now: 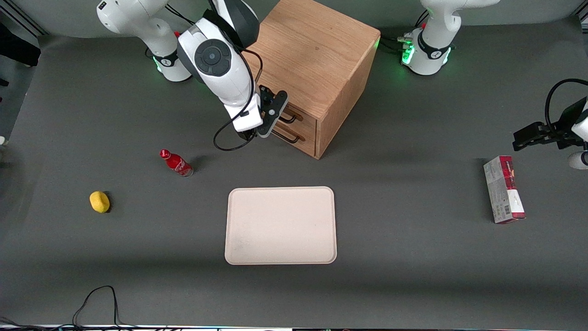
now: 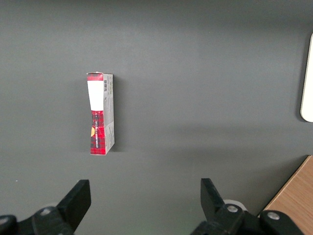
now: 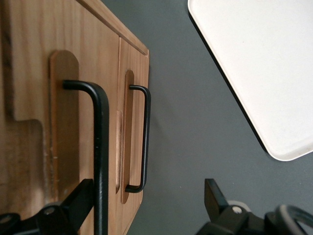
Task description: Open upper drawer
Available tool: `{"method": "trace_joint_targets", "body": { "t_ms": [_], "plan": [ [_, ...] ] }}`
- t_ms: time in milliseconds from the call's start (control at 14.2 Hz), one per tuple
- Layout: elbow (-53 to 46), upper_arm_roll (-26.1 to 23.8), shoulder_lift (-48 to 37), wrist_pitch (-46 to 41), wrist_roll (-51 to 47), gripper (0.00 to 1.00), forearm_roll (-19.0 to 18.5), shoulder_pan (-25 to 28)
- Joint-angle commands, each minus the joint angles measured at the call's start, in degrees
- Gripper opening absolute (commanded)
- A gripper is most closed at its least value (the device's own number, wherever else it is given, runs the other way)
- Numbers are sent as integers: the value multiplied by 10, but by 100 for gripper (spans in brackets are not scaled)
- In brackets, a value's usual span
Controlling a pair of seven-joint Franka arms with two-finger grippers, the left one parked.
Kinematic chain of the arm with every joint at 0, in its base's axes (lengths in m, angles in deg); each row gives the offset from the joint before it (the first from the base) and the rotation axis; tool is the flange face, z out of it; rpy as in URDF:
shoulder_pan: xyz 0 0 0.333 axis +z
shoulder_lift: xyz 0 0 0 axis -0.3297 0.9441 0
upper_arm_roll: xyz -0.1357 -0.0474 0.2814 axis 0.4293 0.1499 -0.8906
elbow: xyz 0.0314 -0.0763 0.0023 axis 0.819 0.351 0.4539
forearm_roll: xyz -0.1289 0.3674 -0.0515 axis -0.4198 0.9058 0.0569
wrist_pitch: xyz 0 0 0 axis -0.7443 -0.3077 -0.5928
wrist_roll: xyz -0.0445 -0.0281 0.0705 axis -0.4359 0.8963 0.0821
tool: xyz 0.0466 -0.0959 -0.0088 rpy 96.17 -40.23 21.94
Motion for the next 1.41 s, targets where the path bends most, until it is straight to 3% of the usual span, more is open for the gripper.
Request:
{"method": "trace_joint_targets", "body": {
  "t_ms": [0, 1337],
  "plan": [
    [20, 4, -10, 19, 16, 100, 5, 4],
    [10, 22, 15, 36, 15, 100, -3, -4]
  ]
}}
